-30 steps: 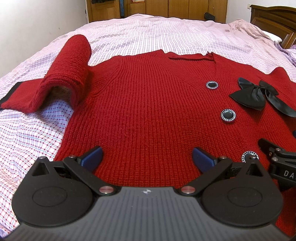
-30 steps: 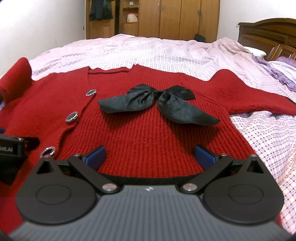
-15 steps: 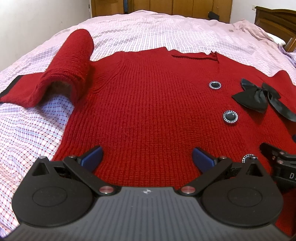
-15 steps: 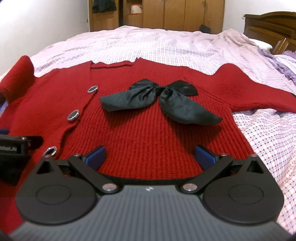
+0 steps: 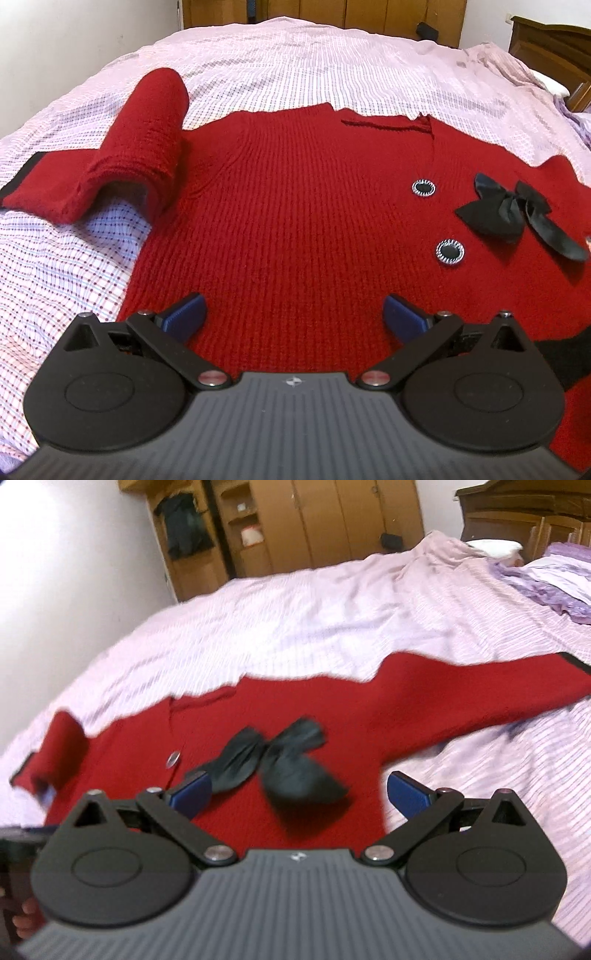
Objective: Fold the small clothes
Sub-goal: 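Grasp the black-cuffed sleeve end with the right tool and lift it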
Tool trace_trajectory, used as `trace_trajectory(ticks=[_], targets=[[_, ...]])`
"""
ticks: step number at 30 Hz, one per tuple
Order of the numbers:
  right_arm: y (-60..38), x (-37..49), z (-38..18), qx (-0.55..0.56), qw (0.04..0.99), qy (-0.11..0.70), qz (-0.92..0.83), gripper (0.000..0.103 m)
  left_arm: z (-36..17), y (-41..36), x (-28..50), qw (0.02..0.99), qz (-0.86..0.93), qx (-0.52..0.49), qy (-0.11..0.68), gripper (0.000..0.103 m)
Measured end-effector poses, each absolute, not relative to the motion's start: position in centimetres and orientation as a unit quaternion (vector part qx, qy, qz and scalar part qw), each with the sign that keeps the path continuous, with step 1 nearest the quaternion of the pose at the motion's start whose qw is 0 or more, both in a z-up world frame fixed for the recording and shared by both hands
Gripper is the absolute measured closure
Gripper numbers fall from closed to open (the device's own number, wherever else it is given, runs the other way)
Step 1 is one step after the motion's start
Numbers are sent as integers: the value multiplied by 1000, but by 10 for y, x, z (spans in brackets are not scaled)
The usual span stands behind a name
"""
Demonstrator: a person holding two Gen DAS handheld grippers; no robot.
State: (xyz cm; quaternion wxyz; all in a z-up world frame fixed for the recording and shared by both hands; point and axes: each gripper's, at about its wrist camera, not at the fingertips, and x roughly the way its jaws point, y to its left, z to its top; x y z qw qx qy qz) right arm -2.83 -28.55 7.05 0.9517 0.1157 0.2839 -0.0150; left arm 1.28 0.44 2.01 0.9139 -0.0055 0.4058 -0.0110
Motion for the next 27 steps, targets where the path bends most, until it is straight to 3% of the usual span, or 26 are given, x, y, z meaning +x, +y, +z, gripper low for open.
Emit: trace_trajectory(ticks=[7, 15, 25, 27], targets=[[-359, -19, 61, 138, 950, 272, -69, 0, 23, -9, 19, 916, -3, 8, 401, 0], [-447, 3, 29, 256, 916, 265, -155, 0, 12, -19, 26, 911, 4, 33, 411, 0], [-492, 40, 9, 285, 912, 235, -180, 0, 4, -26, 29, 910, 11, 54, 411, 0], [-500, 43, 8, 298, 910, 225, -180, 11, 4, -27, 29, 910, 11, 58, 411, 0]])
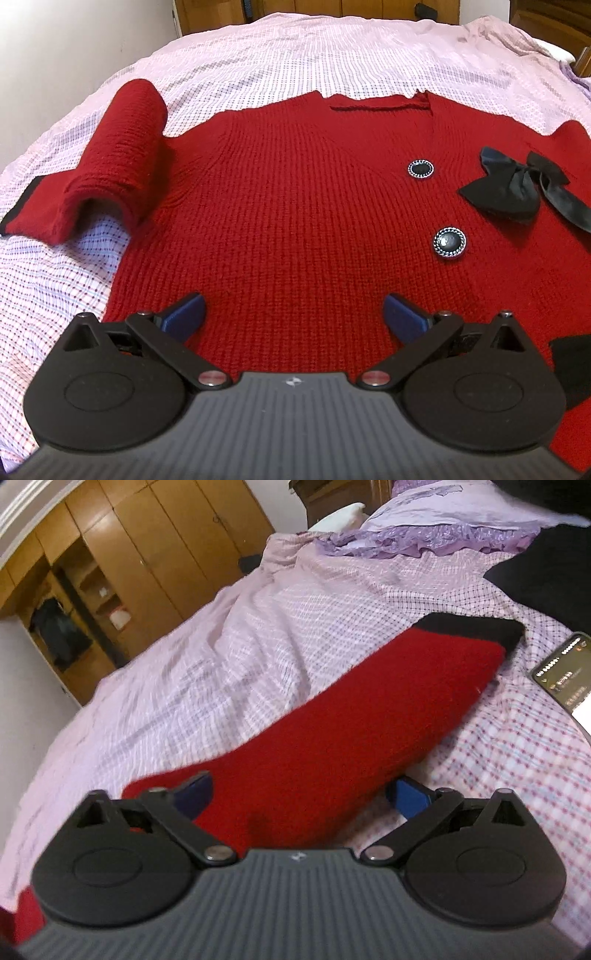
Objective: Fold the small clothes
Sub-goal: 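Grasp the black-cuffed sleeve end with the right tool and lift it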
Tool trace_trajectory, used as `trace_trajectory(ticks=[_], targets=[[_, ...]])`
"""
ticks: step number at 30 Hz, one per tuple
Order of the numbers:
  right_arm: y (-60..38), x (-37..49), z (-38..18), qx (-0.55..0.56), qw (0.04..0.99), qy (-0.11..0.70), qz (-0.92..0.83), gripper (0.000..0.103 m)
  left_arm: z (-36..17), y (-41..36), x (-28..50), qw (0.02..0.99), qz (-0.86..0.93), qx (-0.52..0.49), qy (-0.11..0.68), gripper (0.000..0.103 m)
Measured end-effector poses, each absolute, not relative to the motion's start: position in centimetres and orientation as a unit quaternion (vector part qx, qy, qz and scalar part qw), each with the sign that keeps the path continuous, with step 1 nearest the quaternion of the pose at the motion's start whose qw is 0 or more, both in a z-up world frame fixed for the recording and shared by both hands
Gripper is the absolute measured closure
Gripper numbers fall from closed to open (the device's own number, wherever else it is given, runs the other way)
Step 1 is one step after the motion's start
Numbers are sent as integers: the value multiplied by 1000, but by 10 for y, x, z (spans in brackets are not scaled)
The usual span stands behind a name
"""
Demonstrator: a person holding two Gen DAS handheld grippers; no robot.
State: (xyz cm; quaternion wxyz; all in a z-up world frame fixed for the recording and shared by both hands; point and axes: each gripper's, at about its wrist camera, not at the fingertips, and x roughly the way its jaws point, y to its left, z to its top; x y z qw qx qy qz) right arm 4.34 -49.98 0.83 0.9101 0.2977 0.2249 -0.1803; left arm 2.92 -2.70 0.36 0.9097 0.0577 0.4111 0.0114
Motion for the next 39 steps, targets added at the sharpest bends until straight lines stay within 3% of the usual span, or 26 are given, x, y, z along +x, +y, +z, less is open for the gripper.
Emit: trace_trajectory(ticks=[3, 5, 6, 8, 15, 22, 39], targets=[[-520, 45, 5, 345, 895, 210, -192, 35, 4, -27, 29, 910, 12, 59, 411, 0], [-527, 42, 6, 355, 891, 203, -196, 74, 3, -27, 29, 910, 12, 60, 410, 0], [-528, 41, 7, 354, 892, 202, -196, 82, 4, -27, 29, 910, 12, 61, 411, 0], [-529, 35, 14, 357, 895, 194, -184, 88, 7, -26, 29, 908, 9, 58, 415, 0], [-492, 7, 71, 306, 934, 118, -141, 89, 19, -19, 26, 911, -3, 55, 409, 0], [-444, 6, 117, 246, 957, 110, -109, 89, 33, -11, 19, 913, -3, 66, 402, 0], [-277, 42, 147, 118, 987, 105, 17, 89, 60, 37, 7, 926, 35, 55, 371, 0]])
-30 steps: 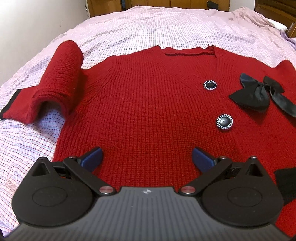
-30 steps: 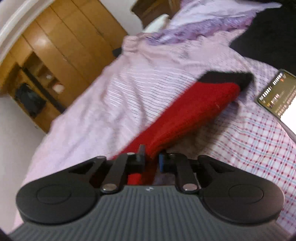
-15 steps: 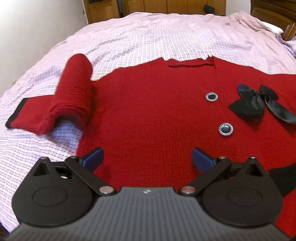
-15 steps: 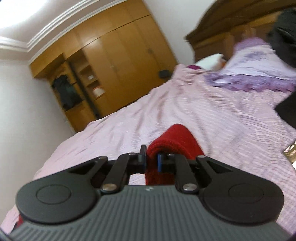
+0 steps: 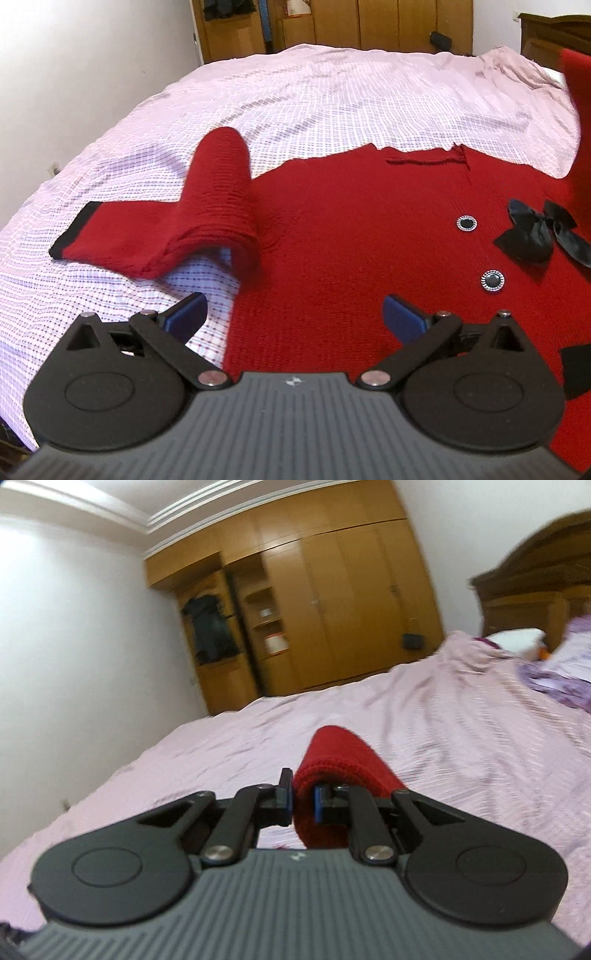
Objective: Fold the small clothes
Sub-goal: 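Grasp the black-cuffed sleeve end with the right tool and lift it, then carry the sleeve across the cardigan body with the right tool and release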
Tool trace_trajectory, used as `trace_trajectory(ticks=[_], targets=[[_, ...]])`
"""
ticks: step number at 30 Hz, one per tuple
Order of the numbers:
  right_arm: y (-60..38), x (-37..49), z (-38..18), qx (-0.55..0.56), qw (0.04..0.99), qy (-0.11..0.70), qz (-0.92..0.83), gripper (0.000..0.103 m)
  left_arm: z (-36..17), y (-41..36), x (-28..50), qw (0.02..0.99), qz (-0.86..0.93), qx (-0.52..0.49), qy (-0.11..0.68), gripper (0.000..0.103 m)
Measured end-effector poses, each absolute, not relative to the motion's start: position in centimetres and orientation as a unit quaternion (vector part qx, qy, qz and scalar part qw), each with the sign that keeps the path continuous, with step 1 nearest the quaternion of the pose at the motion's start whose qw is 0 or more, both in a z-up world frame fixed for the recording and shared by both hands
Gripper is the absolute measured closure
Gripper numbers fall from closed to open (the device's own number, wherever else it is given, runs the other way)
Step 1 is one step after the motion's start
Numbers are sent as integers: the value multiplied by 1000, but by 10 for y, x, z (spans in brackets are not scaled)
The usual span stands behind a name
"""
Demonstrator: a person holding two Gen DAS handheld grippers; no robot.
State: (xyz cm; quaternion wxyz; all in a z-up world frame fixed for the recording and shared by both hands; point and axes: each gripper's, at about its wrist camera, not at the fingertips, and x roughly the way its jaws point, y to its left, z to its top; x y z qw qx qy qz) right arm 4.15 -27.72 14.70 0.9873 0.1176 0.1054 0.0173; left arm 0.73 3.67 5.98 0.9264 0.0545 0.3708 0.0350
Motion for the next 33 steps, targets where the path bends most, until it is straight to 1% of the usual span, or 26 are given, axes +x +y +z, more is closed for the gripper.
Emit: trace_trajectory(ticks=[3, 12, 15, 16, 17, 18, 19, 20, 23, 29, 33], targets=[[-247, 49, 134, 102, 986, 122, 43, 89, 58, 43, 8, 926, 40, 51, 373, 0], [-167, 64, 66, 55, 967, 226, 105, 89, 52, 64, 9, 925, 47, 20, 376, 0], [-149, 66, 47, 37, 958, 259, 118, 86, 48, 67, 10, 924, 46, 14, 378, 0], [-145, 68, 41, 32, 954, 274, 122, 80, 48, 68, 10, 924, 46, 13, 379, 0], [-141, 70, 34, 31, 947, 293, 125, 71, 47, 68, 10, 924, 45, 11, 379, 0], [-138, 73, 27, 34, 939, 316, 129, 66, 46, 69, 11, 924, 45, 10, 379, 0], [-138, 70, 22, 40, 936, 322, 135, 59, 46, 70, 11, 924, 44, 9, 379, 0], [-138, 68, 22, 42, 937, 317, 141, 53, 47, 70, 10, 925, 44, 9, 378, 0], [-139, 54, 33, 44, 935, 318, 148, 43, 49, 68, 9, 926, 41, 13, 374, 0], [-163, 19, 55, 97, 931, 313, 159, 41, 57, 53, 12, 930, 28, 26, 366, 0], [-187, 5, 71, 94, 942, 286, 150, 41, 64, 37, 12, 935, 14, 30, 354, 0]])
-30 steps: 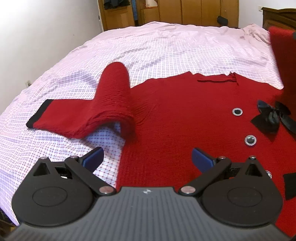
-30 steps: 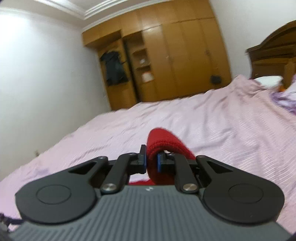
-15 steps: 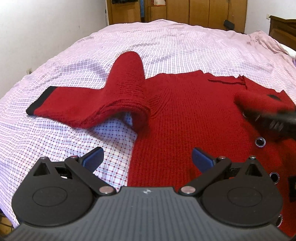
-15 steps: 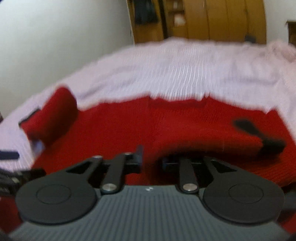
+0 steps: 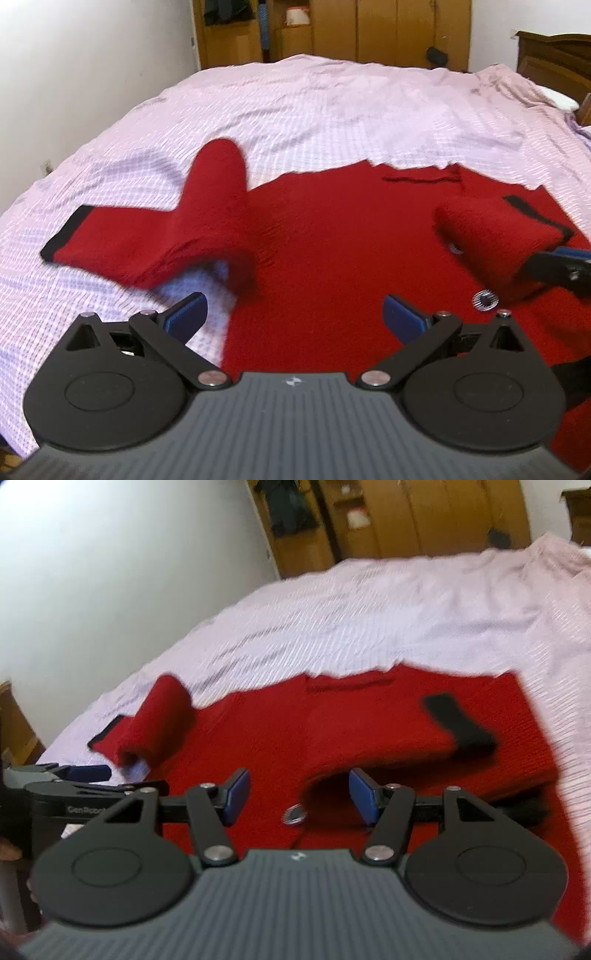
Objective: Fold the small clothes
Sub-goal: 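Carry the sleeve across the cardigan body with the right tool and release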
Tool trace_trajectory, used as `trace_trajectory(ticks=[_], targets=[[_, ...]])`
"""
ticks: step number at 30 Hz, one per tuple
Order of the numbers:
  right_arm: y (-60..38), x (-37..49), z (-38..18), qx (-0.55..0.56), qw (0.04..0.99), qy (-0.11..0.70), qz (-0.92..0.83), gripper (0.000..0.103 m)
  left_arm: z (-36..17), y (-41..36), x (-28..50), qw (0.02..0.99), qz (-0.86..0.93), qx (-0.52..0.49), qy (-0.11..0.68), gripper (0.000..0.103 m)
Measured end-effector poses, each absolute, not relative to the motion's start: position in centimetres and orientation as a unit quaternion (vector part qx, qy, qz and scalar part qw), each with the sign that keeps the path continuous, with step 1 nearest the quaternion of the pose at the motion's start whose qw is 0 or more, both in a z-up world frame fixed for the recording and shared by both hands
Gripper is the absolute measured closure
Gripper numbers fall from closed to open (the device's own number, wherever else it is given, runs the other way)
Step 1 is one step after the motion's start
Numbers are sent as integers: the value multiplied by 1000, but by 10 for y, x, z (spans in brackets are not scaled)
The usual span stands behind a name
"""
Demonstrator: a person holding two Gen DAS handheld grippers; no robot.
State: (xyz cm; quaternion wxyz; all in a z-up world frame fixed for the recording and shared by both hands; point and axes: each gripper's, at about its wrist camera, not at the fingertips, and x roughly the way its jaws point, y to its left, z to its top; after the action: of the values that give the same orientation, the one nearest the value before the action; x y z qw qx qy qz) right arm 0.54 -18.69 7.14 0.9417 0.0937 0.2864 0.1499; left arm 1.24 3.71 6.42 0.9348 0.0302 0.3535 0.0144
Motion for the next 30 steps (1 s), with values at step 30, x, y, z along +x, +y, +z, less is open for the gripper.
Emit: trace_trajectory(ticks=[30], targets=[[-312, -10, 51, 200, 944, 260, -12, 41, 44, -165, 51, 911, -162, 244, 291, 23]])
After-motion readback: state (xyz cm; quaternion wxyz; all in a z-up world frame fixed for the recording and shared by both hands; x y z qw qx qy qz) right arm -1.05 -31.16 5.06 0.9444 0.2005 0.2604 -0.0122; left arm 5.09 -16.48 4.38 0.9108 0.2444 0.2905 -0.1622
